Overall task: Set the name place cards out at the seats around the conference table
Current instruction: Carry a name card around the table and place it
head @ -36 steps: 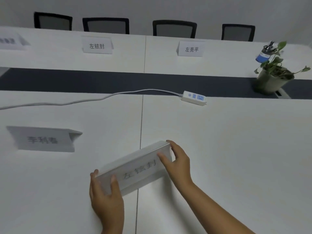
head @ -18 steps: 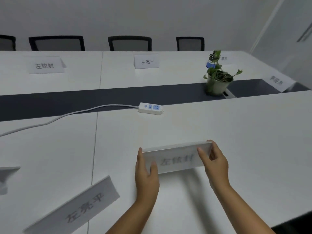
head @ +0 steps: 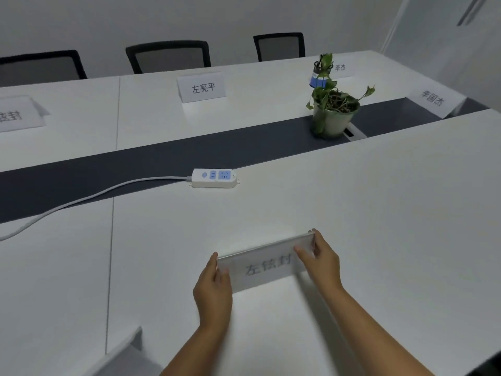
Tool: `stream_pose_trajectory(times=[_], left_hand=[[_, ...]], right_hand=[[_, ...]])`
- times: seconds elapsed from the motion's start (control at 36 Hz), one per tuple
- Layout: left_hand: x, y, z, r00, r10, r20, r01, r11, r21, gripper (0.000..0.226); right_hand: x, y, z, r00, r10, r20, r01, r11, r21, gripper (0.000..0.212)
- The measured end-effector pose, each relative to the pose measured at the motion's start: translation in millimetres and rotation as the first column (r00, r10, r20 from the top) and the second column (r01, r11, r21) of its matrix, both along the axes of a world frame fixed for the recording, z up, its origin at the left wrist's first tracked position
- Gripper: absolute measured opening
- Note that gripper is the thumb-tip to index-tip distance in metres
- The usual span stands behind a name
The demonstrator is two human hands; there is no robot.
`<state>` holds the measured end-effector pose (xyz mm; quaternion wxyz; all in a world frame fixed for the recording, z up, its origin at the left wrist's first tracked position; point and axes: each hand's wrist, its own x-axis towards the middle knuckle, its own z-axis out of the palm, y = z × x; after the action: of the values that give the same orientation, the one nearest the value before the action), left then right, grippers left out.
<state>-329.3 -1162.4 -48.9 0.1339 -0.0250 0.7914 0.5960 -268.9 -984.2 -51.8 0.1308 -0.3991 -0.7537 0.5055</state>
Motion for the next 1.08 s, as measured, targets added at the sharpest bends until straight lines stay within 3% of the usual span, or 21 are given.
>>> stream_pose_trajectory(times=[0.39,0.81,1.08], left_hand=[[-22.2,18.9,-9.3,0.995,-0.095,-0.026,0.095,0.995,-0.017,0.037],[-29.2,22.5,-9.5,0.992,-0.114,-0.046,0.112,0.993,-0.035,0.037],[-38.1,18.4,-12.3,0.983,-0.166,-0.079,0.16,0.984,-0.077,0.035]], right_hand=[[-17.9,45.0,-3.0,0.999,0.053,-0.003,-0.053,0.996,0.079,0.041],[-16.5,47.7,-13.0,1.0,0.022,-0.011,-0.022,0.998,0.059,0.059],[-12.7,53.0,-14.6,0.993,0.1,0.058,-0.105,0.99,0.099,0.061]])
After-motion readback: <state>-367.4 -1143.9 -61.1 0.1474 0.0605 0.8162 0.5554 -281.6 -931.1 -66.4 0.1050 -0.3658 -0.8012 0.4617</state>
